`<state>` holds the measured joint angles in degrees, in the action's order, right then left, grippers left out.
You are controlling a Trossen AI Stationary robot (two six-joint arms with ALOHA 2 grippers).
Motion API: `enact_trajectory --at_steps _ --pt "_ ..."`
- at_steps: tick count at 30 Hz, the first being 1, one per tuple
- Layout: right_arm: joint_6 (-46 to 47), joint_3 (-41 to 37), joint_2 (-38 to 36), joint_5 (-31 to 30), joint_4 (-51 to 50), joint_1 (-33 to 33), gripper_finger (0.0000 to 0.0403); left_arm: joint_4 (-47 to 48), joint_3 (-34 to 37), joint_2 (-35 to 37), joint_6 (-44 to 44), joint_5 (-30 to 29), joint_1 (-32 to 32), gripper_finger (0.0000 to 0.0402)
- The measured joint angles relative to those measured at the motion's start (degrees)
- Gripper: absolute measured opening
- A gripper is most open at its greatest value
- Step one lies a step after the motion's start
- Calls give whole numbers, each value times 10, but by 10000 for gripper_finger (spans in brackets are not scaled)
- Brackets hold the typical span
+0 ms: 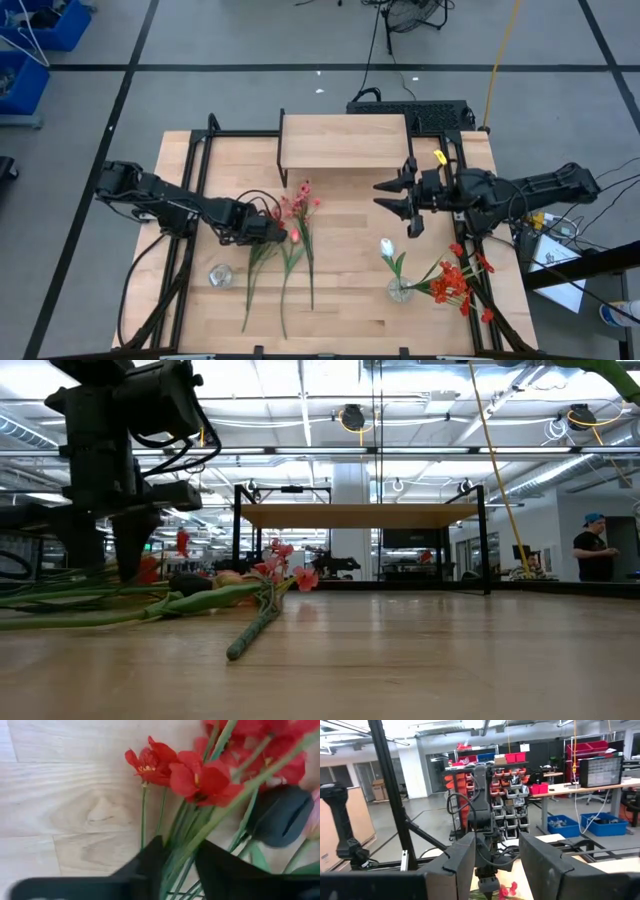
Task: Pick and place flowers into a vace then onto a shelf
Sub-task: Put the orange flowers into the left transparent vase
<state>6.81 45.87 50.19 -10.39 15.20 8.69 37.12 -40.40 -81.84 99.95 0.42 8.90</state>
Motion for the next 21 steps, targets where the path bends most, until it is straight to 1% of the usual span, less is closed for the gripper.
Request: enact_trajectory --at_steps 3,4,5,8,12,15,17,21 --pt "0 0 0 0 0 -9 144 -8 0 0 -16 -1 0 31" --pt "0 0 0 0 0 -11 144 -11 0 1 -18 -5 0 17" --pt "0 0 0 0 0 -12 144 -15 0 3 -18 -9 0 13" --pt "0 0 0 0 0 -12 144 -39 -1 8 -26 -19 0 19" --pt "0 0 0 0 0 -12 144 -37 -18 24 -27 -35 1 13" --pt "0 0 0 0 1 -12 144 -26 -42 42 -42 -72 6 7" --pt "0 0 0 0 0 -12 144 -17 -65 55 -54 -111 11 12" --pt "-2 0 0 0 1 -12 144 38 -126 76 -100 -182 20 11"
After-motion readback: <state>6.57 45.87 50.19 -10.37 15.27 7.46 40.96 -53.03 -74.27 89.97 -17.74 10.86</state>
